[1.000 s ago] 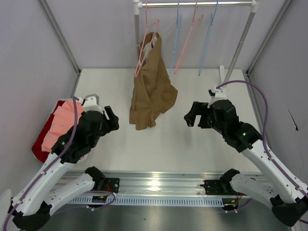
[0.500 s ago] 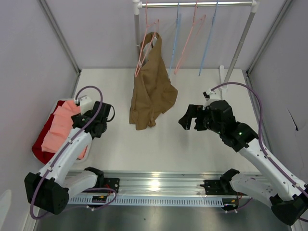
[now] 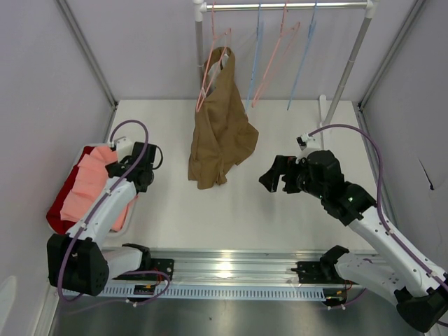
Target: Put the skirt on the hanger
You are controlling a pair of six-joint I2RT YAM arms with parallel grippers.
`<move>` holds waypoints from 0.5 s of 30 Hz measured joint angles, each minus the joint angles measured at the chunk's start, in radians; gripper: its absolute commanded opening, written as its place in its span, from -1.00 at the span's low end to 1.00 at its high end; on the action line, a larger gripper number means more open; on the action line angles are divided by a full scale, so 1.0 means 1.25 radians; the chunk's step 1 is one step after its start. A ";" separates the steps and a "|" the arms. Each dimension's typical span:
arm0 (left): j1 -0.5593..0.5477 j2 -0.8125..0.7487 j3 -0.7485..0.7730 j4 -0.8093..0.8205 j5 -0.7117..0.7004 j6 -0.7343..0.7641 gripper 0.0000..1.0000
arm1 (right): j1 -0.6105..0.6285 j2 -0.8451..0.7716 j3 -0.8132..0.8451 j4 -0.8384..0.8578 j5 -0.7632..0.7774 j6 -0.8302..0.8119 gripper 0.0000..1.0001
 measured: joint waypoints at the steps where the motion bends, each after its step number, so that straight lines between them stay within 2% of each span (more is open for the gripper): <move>1: 0.004 0.001 -0.002 0.001 0.005 0.002 0.46 | 0.000 -0.001 0.000 0.002 -0.001 0.002 0.99; 2: 0.008 0.001 -0.003 0.003 0.010 0.004 0.36 | 0.000 -0.002 -0.001 0.004 -0.002 0.003 0.99; 3: 0.011 0.001 -0.004 0.006 0.016 0.004 0.03 | 0.000 -0.003 -0.002 0.006 -0.002 0.005 0.99; 5: 0.013 0.000 -0.004 0.009 0.023 0.009 -0.36 | 0.000 -0.005 -0.006 0.011 -0.003 0.005 0.99; 6: 0.014 -0.002 -0.004 0.011 0.028 0.013 -0.71 | 0.000 -0.005 -0.009 0.012 -0.003 0.006 0.99; 7: 0.015 -0.003 -0.004 0.013 0.033 0.013 -0.90 | 0.000 -0.006 -0.013 0.013 -0.004 0.006 0.99; 8: 0.016 -0.005 -0.004 0.012 0.035 0.020 -1.00 | 0.000 -0.007 -0.016 0.015 -0.005 0.008 0.99; 15: 0.019 -0.035 0.044 -0.037 0.081 0.046 -1.00 | 0.000 -0.007 -0.023 0.021 -0.015 0.009 0.99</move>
